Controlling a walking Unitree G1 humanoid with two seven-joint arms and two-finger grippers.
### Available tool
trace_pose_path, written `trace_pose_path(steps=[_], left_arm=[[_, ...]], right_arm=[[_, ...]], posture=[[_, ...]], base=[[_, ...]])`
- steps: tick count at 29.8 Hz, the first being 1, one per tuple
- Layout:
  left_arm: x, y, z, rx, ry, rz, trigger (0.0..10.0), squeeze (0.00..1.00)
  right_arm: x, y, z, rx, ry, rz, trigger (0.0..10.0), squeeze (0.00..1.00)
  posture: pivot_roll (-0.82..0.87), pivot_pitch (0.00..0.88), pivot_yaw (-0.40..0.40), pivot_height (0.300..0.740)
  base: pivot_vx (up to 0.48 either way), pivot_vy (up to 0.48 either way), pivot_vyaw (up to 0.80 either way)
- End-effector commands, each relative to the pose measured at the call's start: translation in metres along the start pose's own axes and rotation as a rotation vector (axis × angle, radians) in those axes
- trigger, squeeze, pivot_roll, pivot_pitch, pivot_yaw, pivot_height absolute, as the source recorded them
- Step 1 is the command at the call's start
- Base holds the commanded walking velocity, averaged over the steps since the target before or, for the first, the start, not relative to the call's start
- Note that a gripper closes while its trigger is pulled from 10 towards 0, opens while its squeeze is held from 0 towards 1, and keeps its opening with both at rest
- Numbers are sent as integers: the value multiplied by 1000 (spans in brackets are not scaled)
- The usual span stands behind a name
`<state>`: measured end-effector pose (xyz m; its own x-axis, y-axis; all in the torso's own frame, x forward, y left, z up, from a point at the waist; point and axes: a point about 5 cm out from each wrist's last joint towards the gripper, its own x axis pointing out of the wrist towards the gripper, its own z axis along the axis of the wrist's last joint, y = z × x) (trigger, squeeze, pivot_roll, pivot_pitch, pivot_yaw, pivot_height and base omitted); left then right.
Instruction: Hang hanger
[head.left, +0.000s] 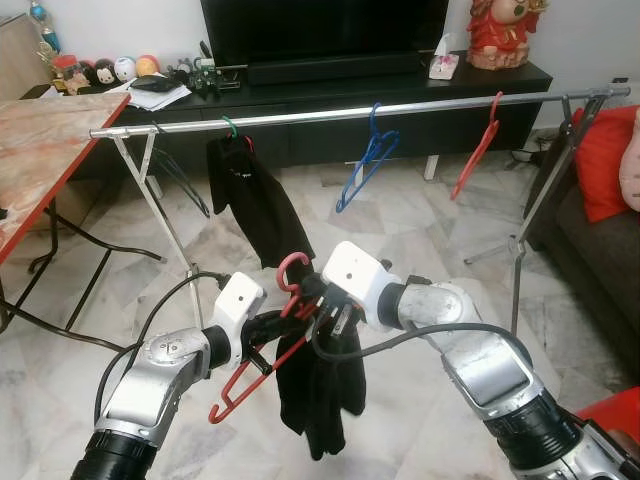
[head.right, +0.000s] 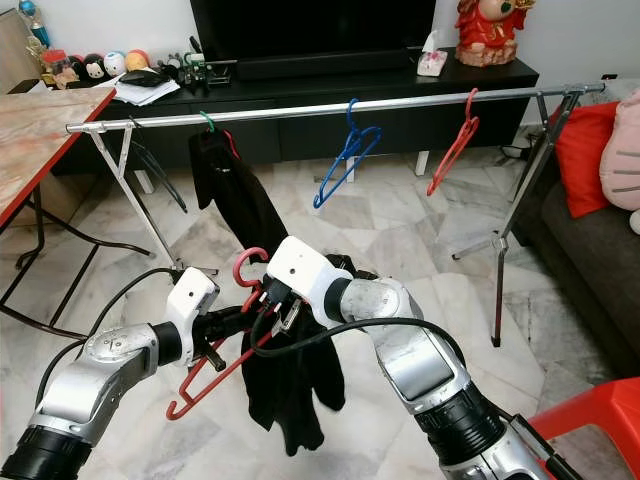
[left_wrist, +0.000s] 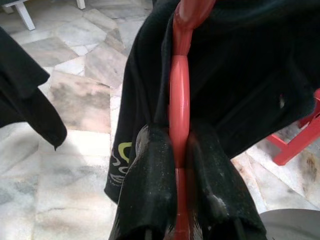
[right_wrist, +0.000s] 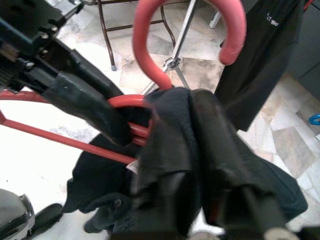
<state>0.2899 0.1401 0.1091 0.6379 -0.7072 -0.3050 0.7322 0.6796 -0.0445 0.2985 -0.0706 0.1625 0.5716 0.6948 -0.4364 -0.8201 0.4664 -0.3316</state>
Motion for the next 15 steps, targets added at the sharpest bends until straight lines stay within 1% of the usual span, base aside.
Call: trace_pose_path(steps=[1,5,14,15], left_arm=[[-3,6,12,22,-51,23,10000,0],[-3,5,15,-3,-85,17,10000,0],[-3,5,15,-7,-89,14,10000,0],[-4,5,16,-25,-110,14,10000,0]], right_arm=[[-1,6,10,-32,-44,24,10000,1000],[-1,6,10,-33,-43,26,10000,1000],[-1,7,10,-31,-45,28,10000,1000],[-3,7,11,-31,-51,28,10000,1000]], posture=[[-69,12,88,740],[-69,12,88,740],[-69,12,88,740],[-72,16,87,740]], base=[[0,0,0],[0,0,0],[0,0,0],[0,0,0]])
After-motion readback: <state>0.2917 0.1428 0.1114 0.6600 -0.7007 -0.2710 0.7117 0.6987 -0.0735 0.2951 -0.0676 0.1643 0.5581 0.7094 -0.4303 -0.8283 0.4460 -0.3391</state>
